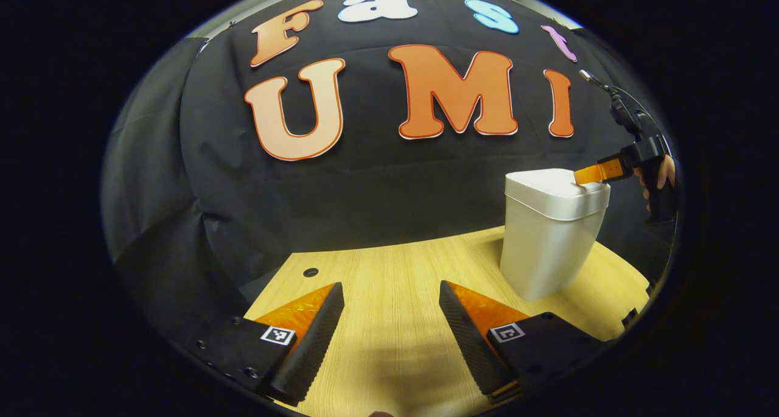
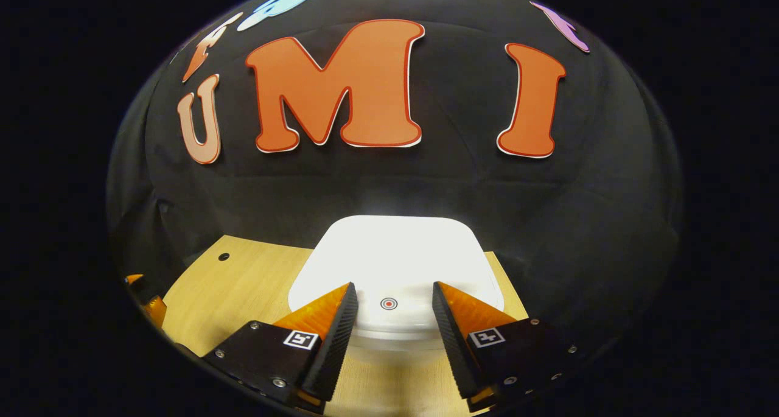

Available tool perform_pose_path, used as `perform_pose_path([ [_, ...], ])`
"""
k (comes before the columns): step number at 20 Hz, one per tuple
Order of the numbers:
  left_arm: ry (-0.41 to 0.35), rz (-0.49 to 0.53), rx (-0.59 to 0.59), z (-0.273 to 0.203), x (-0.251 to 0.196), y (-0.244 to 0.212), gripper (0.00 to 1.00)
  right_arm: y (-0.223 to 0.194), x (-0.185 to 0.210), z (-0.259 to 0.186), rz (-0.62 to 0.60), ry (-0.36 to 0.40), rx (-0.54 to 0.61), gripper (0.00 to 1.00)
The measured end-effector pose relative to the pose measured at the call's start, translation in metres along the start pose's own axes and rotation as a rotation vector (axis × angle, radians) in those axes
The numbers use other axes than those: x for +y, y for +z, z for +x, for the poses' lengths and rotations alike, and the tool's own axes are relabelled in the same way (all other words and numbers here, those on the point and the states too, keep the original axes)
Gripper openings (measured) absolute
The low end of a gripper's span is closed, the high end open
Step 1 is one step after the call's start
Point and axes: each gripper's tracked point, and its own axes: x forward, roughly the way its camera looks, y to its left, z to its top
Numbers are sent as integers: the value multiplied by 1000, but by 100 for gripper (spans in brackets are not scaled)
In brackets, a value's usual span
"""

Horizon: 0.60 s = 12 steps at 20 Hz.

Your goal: Press the lid of the desktop garbage bin to open it, pick up the crumpled paper on the desktop and throw it into the bin, then pick up the pop can on the desktop and drop it into the bin, and finally close the garbage bin lid.

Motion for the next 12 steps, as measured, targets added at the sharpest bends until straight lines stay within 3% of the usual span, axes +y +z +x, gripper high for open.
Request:
perform_pose_path([
  [3, -14, 20, -12, -2, -11, 5, 100, -4, 6, 0, 17, 10, -26, 67],
  [5, -19, 26, -30, -3, -17, 11, 100, -5, 8, 0, 17, 15, -40, 49],
  [12, 7, -34, -95, -16, -21, 44, 100, -4, 15, -16, 10, 52, -61, 51],
])
